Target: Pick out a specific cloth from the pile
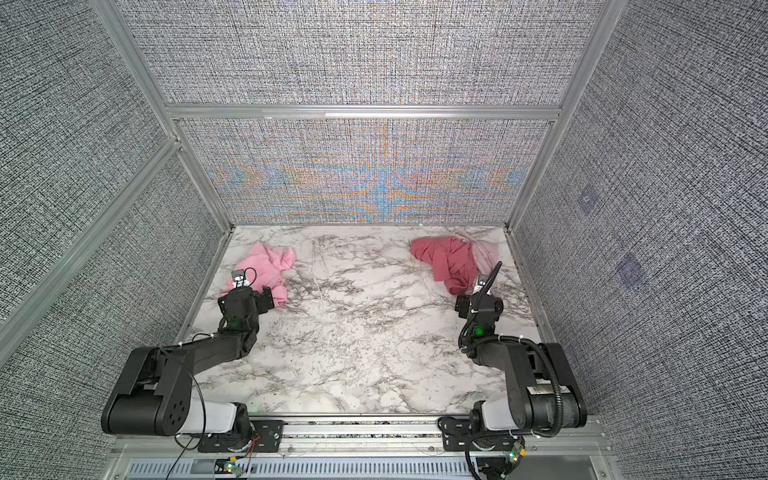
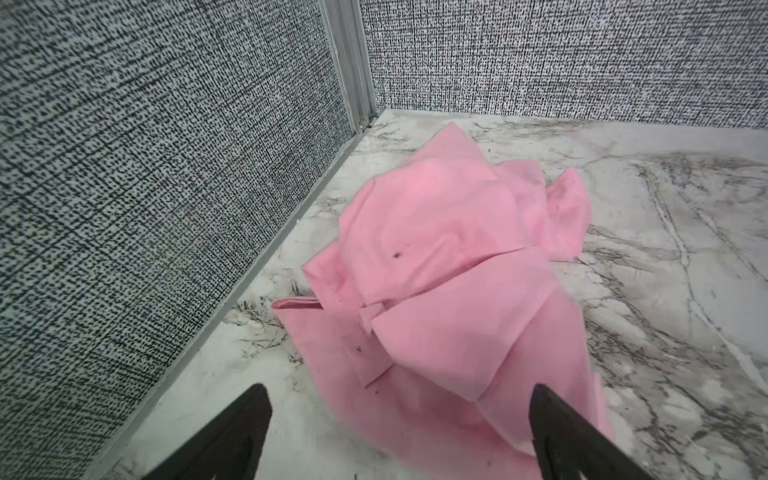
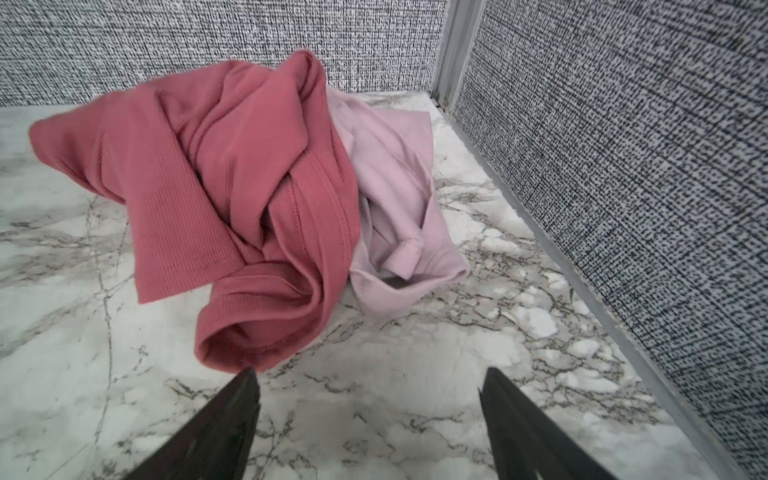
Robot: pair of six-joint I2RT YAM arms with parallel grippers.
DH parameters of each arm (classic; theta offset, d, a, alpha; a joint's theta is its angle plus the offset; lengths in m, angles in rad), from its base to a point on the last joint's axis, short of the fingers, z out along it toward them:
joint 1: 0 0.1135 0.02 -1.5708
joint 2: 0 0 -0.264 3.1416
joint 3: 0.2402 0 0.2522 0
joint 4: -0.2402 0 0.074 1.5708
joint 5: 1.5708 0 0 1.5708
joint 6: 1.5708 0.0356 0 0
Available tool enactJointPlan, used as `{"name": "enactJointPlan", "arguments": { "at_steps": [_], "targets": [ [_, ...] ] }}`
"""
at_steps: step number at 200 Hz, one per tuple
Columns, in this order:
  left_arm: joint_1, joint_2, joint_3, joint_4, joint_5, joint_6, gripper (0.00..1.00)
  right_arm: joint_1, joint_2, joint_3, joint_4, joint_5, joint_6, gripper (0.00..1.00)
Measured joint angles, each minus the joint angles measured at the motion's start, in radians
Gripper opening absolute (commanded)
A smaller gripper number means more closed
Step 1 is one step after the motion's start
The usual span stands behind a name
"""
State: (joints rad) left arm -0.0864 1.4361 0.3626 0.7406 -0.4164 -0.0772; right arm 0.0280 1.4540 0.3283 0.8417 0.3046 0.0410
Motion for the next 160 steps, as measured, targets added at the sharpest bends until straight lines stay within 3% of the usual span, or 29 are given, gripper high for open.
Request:
{"name": "enactJointPlan", "arguments": {
  "at_steps": [31, 72, 113, 160],
  "targets": [
    [0.004, 0.04, -0.096, 0.205, 0.055, 0.05, 0.99, -0.001, 0.085, -0.042, 0.132, -0.055, -0.022, 0.87],
    [0.019, 0.09, -0.193, 0.474, 0.154, 0.077, 0.99, -0.018, 0.089, -0.038, 0.184, -0.15, -0.046, 0.88],
    [0.03, 0.098, -0.189, 0.549, 0.211, 0.085, 0.99, -0.043, 0.089, -0.023, 0.183, -0.217, -0.043, 0.99],
    [0.03, 0.1, -0.196, 0.576, 0.233, 0.096, 0.99, -0.046, 0.089, -0.019, 0.183, -0.232, -0.039, 0.99]
  ]
}}
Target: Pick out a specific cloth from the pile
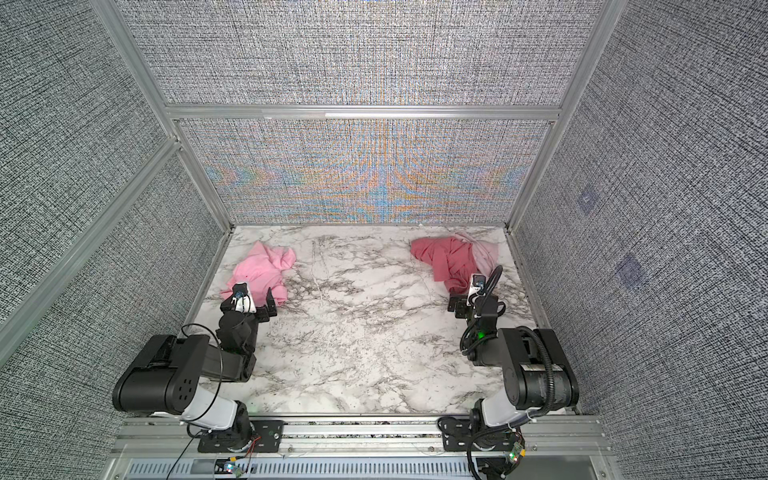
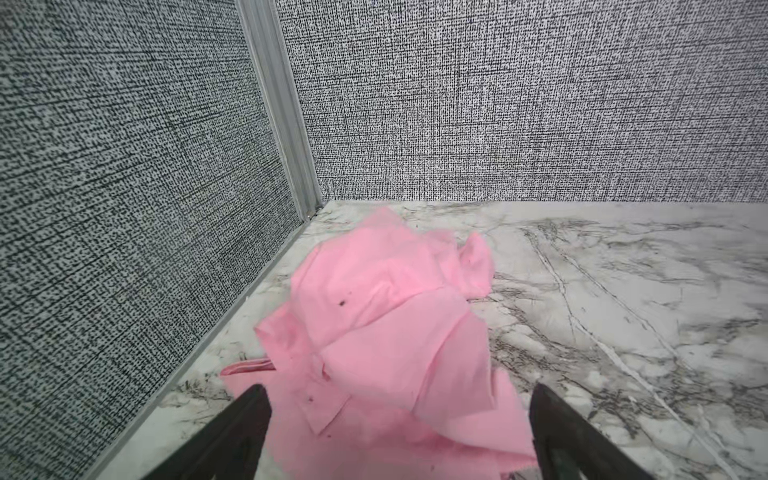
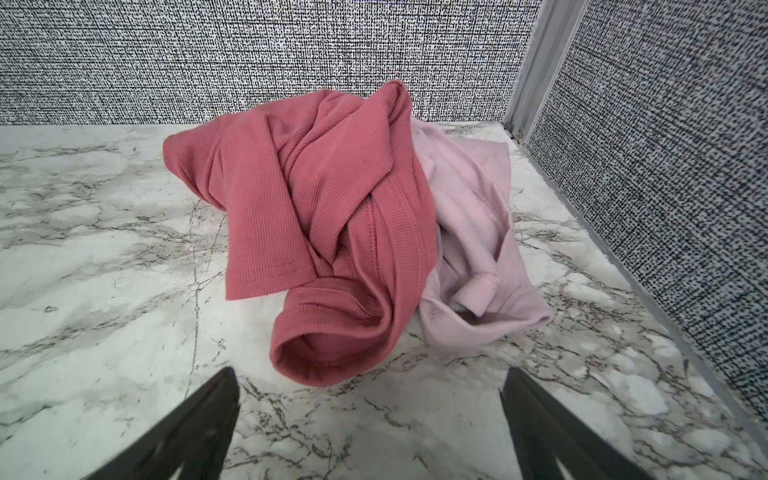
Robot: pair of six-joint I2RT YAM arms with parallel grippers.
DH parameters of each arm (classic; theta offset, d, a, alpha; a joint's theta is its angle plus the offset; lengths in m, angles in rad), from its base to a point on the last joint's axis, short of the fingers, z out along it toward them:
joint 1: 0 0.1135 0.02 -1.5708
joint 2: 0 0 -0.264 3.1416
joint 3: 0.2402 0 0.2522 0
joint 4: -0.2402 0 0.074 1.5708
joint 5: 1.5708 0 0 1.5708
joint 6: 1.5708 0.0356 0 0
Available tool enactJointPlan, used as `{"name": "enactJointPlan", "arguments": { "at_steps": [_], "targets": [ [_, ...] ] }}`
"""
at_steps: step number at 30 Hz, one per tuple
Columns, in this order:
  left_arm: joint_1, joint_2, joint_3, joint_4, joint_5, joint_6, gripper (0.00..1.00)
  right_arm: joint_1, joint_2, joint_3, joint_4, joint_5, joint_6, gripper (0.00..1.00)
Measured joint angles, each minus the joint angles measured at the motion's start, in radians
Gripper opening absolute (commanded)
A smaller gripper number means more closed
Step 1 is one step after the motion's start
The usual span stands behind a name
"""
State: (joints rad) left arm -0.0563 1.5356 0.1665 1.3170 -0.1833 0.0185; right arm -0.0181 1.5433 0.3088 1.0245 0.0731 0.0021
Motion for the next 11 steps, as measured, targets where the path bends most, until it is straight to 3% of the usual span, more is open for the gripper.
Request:
{"name": "enactJointPlan", "arguments": {
  "at_steps": [11],
  "targets": [
    [0.004, 0.002, 0.005, 0.005, 0.003, 0.0, 0.99, 0.0, 0.0, 0.0, 0.0, -0.002, 0.0, 1.0]
  ]
}}
